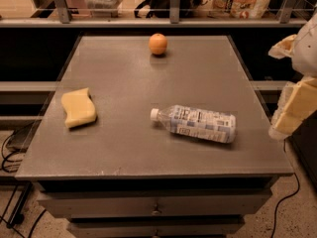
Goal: Move blue plastic bottle near orange
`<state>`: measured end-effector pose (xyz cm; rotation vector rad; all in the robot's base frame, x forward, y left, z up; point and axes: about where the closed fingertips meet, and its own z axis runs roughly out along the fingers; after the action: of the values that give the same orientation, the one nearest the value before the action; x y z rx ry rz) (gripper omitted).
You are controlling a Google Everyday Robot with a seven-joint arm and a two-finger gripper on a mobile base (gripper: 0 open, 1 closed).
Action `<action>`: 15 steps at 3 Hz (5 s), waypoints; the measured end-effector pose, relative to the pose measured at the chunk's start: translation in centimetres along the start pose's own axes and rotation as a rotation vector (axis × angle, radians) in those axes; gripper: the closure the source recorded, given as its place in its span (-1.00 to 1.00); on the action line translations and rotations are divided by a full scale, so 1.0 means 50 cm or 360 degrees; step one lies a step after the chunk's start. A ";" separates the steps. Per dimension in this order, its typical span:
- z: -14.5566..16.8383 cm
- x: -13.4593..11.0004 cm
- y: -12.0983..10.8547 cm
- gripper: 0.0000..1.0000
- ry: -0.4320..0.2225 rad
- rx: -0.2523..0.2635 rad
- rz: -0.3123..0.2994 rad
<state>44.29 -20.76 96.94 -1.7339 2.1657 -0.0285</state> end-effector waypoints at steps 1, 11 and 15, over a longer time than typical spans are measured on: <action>0.039 -0.033 0.010 -1.00 -0.0144 -0.0030 -0.0059; 0.141 -0.081 -0.057 1.00 -0.0188 -0.0044 0.0071; 0.211 0.012 -0.180 1.00 -0.0233 0.0140 0.0782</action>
Offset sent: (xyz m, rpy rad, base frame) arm 0.0161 0.0673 -0.0657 0.2000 -0.0067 0.1283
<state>55.74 -21.33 89.08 -1.0833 2.3750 0.1236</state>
